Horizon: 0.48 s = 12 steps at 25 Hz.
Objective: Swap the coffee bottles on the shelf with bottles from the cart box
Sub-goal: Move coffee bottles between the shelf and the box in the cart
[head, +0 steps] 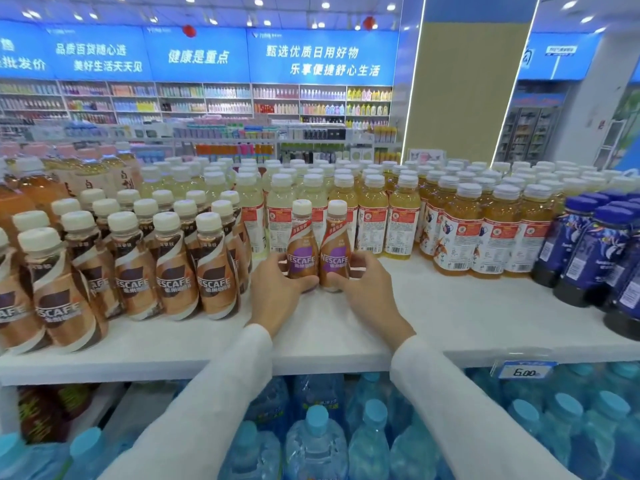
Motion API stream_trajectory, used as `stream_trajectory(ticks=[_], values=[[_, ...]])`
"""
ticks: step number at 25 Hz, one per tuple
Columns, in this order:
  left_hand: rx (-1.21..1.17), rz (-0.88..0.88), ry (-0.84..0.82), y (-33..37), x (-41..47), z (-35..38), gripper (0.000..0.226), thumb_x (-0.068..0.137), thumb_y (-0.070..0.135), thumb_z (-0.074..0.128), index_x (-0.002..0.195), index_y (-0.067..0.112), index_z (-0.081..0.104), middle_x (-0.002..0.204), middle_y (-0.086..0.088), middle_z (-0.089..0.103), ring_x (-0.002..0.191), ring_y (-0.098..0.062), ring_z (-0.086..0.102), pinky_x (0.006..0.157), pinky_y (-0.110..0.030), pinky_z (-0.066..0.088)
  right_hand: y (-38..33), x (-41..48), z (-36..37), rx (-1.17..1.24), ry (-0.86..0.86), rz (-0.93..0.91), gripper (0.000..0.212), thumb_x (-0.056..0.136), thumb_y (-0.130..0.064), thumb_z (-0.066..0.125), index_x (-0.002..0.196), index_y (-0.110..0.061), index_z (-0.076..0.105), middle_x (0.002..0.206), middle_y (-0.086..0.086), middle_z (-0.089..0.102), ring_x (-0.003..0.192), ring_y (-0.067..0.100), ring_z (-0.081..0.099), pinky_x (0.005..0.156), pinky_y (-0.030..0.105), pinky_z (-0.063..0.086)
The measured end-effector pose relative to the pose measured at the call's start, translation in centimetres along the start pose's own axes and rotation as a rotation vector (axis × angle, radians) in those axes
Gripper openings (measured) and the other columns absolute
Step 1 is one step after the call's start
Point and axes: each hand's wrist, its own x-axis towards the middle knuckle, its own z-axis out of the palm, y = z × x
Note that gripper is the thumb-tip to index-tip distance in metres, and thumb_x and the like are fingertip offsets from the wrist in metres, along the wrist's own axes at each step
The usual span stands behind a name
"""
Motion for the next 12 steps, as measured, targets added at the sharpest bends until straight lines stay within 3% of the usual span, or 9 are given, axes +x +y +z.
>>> stream_trajectory(ticks=[3,7,12], values=[[-0.042,-0.060,0.041,-0.3,3.0,1.6,0.066,0.056,0.029,0.097,0.115,0.018,0.068,0.106,0.003,0.075,0.092,-0.015,0.070,0.091,-0.040,0.058,1.1,3.5,1.3,-0.016,0.018,0.005,0.052,0.075,-0.021,0.085,0.122,-0.018,0.061,0.116,-0.004,0.068,0.100,0.009,0.064,0.087,0.027,0.055],[-0.096,-0.087,0.096,-0.8,4.7,2.9,0.064,0.061,0.024,0.096,0.118,0.014,0.066,0.110,-0.004,0.074,0.094,-0.018,0.069,0.090,-0.036,0.056,1.9,5.3,2.1,-0.047,0.034,-0.046,0.049,0.081,-0.021,0.081,0.126,-0.017,0.061,0.119,-0.003,0.065,0.101,0.011,0.063,0.077,0.014,0.046],[-0.104,-0.082,0.106,-1.2,5.3,3.2,0.063,0.065,0.021,0.094,0.120,0.010,0.065,0.112,-0.005,0.073,0.095,-0.019,0.068,0.086,-0.031,0.054,2.2,6.0,2.5,-0.058,0.016,-0.068,0.048,0.084,-0.018,0.079,0.128,-0.016,0.062,0.115,-0.005,0.064,0.098,0.008,0.060,0.079,0.011,0.047]])
